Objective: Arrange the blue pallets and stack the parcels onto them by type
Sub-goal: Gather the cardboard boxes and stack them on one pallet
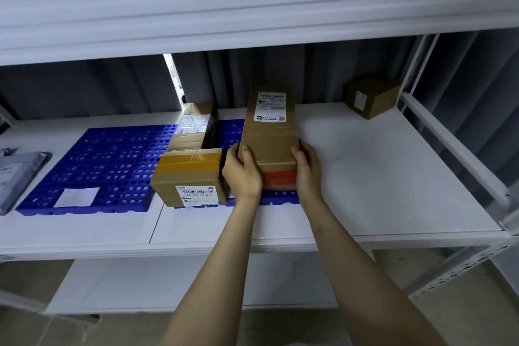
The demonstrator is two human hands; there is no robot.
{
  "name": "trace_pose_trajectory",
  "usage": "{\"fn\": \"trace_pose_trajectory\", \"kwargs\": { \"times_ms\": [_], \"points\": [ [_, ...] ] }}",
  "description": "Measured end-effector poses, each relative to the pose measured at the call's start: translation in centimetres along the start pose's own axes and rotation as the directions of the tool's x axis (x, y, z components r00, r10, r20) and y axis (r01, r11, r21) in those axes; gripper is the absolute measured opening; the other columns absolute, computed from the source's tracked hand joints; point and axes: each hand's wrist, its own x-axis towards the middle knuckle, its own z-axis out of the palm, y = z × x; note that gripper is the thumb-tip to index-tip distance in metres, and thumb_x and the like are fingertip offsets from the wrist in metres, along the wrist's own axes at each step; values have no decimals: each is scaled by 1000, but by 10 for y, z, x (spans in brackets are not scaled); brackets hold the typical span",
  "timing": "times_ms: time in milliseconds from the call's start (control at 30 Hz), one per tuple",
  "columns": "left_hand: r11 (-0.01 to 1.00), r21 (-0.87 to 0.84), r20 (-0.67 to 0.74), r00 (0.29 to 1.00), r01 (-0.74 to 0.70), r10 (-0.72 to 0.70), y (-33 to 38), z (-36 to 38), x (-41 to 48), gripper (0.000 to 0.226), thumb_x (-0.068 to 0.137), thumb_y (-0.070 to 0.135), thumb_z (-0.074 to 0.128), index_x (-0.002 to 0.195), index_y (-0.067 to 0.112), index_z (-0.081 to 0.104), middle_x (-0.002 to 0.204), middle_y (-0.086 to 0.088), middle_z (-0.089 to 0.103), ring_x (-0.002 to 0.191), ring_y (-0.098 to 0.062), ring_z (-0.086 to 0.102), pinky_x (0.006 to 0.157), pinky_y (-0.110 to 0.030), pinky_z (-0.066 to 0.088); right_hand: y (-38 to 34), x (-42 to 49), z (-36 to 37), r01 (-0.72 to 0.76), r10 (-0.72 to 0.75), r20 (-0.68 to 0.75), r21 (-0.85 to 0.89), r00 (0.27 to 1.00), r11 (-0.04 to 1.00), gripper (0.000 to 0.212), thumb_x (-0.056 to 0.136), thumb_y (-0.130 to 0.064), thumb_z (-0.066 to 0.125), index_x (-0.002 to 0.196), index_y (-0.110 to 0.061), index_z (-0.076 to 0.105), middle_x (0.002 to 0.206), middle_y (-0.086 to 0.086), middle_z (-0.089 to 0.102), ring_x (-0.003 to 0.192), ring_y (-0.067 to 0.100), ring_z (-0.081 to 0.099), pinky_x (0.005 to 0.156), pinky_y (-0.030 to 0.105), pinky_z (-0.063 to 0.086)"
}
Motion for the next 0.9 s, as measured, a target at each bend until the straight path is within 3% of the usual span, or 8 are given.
{"fn": "trace_pose_trajectory", "kwargs": {
  "times_ms": [100, 200, 433, 567, 667, 767, 900],
  "points": [
    [969, 104, 9, 975, -222, 222, 1, 3, -7, 36, 100, 21, 47, 133, 8, 51, 134, -7, 55, 122, -16, 49, 101, -21, 35, -1, 1, -1, 27, -27, 3, -28, 1000, 999, 43, 91, -33, 59, 130, -18, 52, 121, -2, 60, 106, 14, 61, 79, 23, 50],
    [911, 263, 99, 949, -316, 301, 0, 6, -11, 41, 99, 28, 48, 137, 11, 48, 146, -8, 42, 137, -22, 33, 112, -33, 29, -3, 3, -1, 43, -42, 25, -60, 999, 997, 38, 96, -29, 55, 133, -18, 51, 123, -2, 59, 105, 12, 60, 80, 24, 49],
    [749, 533, 201, 919, -394, 339, -1, 5, -15, 54, 95, 45, 47, 136, 9, 49, 152, -11, 35, 143, -30, 21, 116, -46, 22, -5, 5, -3, -22, 27, 33, -130, 999, 991, 37, 95, -34, 54, 130, -23, 53, 119, -4, 61, 104, 15, 61, 93, 37, 52],
    [656, 629, 222, 905, -416, 362, 4, 8, -18, 87, 82, 71, 32, 134, 4, 51, 149, -17, 38, 142, -33, 26, 119, -47, 13, -9, 7, -6, -74, 79, 25, -153, 997, 985, 36, 95, -39, 51, 127, -24, 56, 120, -1, 63, 106, 18, 62, 97, 43, 50],
    [625, 670, 226, 912, -401, 343, 6, 11, -19, 105, 72, 82, 30, 138, 2, 47, 150, -19, 37, 140, -37, 26, 118, -48, 11, -12, 8, -8, -107, 116, 33, -200, 993, 974, 51, 84, -54, 50, 124, -24, 60, 118, 1, 66, 104, 19, 64, 96, 45, 51],
    [583, 710, 258, 916, -396, 307, 10, 11, -18, 115, 65, 88, 31, 141, 3, 42, 152, -19, 33, 141, -38, 25, 119, -50, 8, -14, 9, -10, -123, 131, 29, -197, 991, 973, 40, 91, -46, 46, 117, -20, 63, 111, 3, 68, 100, 19, 66, 93, 46, 53],
    [525, 750, 319, 915, -403, 248, 17, 7, -16, 118, 62, 87, 35, 142, 1, 38, 153, -22, 30, 139, -40, 27, 118, -51, 4, -18, 11, -7, -80, 95, 52, -242, 994, 967, 50, 80, -54, 45, 114, -23, 65, 108, 0, 70, 98, 16, 66, 90, 42, 55]
  ]
}}
